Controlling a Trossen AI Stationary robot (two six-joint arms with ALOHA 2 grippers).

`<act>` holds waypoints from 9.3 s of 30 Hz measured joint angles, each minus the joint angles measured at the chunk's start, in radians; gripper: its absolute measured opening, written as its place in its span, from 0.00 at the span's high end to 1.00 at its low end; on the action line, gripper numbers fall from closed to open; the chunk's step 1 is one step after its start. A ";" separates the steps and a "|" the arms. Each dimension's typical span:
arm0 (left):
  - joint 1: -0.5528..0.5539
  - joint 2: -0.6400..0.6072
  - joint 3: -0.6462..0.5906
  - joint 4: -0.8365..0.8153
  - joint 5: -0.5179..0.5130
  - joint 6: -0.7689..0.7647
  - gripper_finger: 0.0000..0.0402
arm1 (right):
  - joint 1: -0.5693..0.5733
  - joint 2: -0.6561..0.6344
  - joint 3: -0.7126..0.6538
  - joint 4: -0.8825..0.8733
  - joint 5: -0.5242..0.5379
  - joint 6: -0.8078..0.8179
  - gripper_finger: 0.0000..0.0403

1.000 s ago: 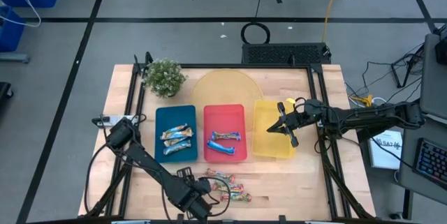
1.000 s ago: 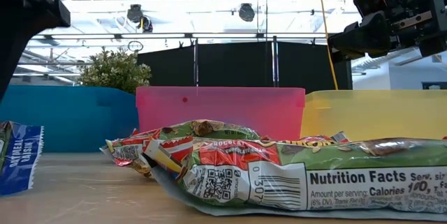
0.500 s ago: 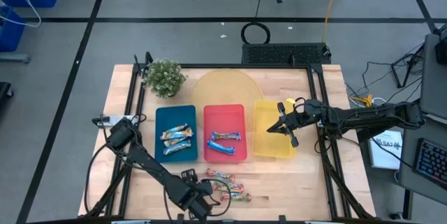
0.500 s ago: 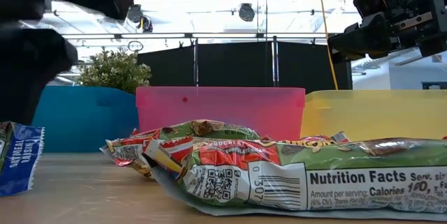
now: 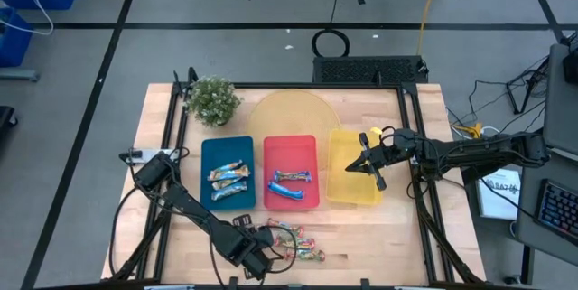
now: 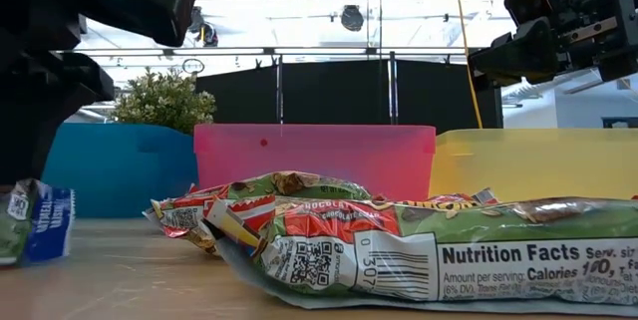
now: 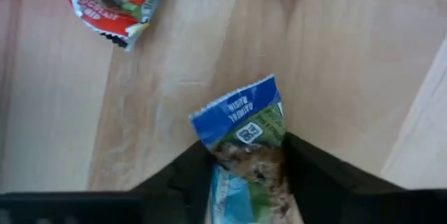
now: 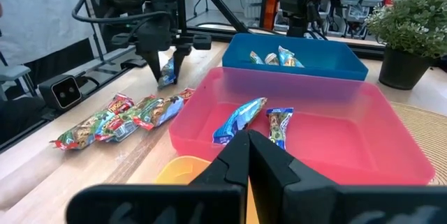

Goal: Pick and place Granola Bars by type
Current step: Put the blue granola bar into the pink bin, then put the red granola bar into the yellow bin

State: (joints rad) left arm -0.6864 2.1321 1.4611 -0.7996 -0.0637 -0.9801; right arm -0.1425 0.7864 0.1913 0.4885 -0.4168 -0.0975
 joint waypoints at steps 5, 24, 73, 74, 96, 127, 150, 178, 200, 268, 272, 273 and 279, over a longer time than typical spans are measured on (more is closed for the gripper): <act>0.006 0.004 0.041 -0.023 0.018 0.039 0.81 | 0.000 0.000 0.000 0.000 0.000 0.000 1.00; 0.160 0.009 0.512 -0.458 -0.155 0.494 0.87 | 0.000 0.000 0.000 0.009 0.000 0.002 1.00; 0.605 -0.346 0.183 -0.208 -0.181 1.102 0.53 | 0.000 0.000 -0.001 -0.044 0.001 -0.046 1.00; 0.583 -0.400 0.166 -0.206 -0.211 1.103 0.57 | 0.000 0.000 -0.001 -0.044 0.001 -0.049 1.00; 0.334 -1.417 -1.187 1.064 -0.294 0.914 0.99 | 0.000 0.000 -0.001 -0.045 0.027 -0.045 1.00; 0.332 -1.412 -1.273 1.061 -0.487 1.012 0.88 | 0.454 0.144 0.263 -0.346 0.756 0.062 1.00; 0.333 -1.413 -1.272 1.080 -0.468 1.136 0.88 | 0.807 1.133 1.477 -1.146 0.862 0.410 1.00; 0.333 -1.412 -1.272 1.056 -0.461 1.154 0.88 | 0.840 1.351 1.500 -1.155 0.570 0.772 0.46; 0.333 -1.412 -1.272 1.054 -0.460 1.147 0.88 | 0.816 1.346 1.354 -0.967 0.551 0.737 0.59; 0.332 -1.413 -1.271 0.996 -0.432 1.106 0.88 | 0.822 1.283 1.346 -1.060 0.583 0.710 0.90; 0.332 -1.413 -1.271 0.996 -0.433 1.107 0.88 | 0.822 1.150 1.350 -1.159 0.622 0.676 0.89; 0.332 -1.412 -1.271 0.995 -0.434 1.109 0.88 | 0.822 1.113 1.350 -1.202 0.652 0.676 0.89; 0.332 -1.413 -1.271 0.995 -0.435 1.118 0.88 | 0.816 0.897 1.350 -1.619 0.956 0.730 0.92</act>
State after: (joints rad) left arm -0.3540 0.7193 0.1902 0.1955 -0.4984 0.1381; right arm 0.6737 1.6833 1.5417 -1.1305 0.5397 0.6321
